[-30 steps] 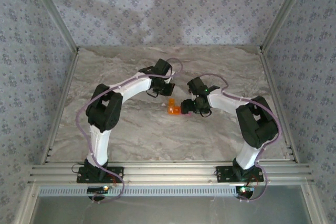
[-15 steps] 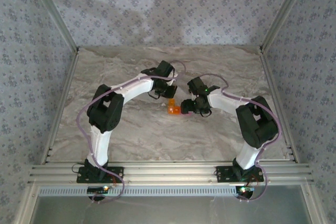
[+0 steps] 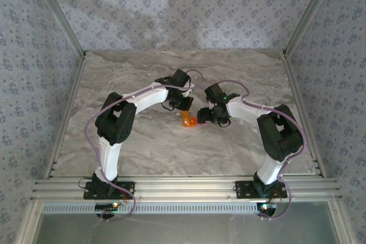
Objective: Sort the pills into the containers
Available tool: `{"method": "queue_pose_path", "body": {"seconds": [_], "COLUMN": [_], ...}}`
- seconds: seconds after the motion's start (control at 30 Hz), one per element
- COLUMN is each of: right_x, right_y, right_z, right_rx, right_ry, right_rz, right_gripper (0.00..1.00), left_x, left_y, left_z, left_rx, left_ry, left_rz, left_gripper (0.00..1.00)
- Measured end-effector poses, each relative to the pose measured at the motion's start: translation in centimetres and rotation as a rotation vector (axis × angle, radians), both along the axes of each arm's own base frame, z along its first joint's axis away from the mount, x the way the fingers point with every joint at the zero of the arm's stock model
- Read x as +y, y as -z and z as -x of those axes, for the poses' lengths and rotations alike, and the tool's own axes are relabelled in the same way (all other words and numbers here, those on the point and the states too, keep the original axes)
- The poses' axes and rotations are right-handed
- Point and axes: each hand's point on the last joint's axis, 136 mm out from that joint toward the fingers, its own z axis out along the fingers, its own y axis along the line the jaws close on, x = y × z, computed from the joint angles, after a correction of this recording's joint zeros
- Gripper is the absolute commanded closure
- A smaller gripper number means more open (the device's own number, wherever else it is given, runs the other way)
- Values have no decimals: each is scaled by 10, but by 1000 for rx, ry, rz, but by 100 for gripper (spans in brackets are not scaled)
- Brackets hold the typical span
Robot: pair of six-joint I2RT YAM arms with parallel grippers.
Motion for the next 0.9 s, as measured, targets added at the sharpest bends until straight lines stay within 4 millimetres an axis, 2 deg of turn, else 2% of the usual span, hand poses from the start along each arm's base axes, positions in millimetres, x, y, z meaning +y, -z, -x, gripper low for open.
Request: {"method": "queue_pose_path", "body": {"seconds": [0.13, 0.37, 0.63, 0.9], "right_x": [0, 0, 0, 0], "right_y": [0, 0, 0, 0], "right_z": [-1, -1, -2, -2], "right_rx": [-2, -3, -5, -5], "right_ry": [1, 1, 3, 3], "right_rz": [-1, -2, -3, -3], "right_gripper": [22, 22, 22, 23], "left_x": [1, 4, 25, 30], "left_y": [3, -7, -12, -9], "left_z": [10, 18, 3, 2], "left_rx": [12, -13, -86, -75], "left_ry": [12, 12, -80, -104], "left_rz": [-6, -1, -74, -83], "left_gripper": [100, 100, 100, 100]}}
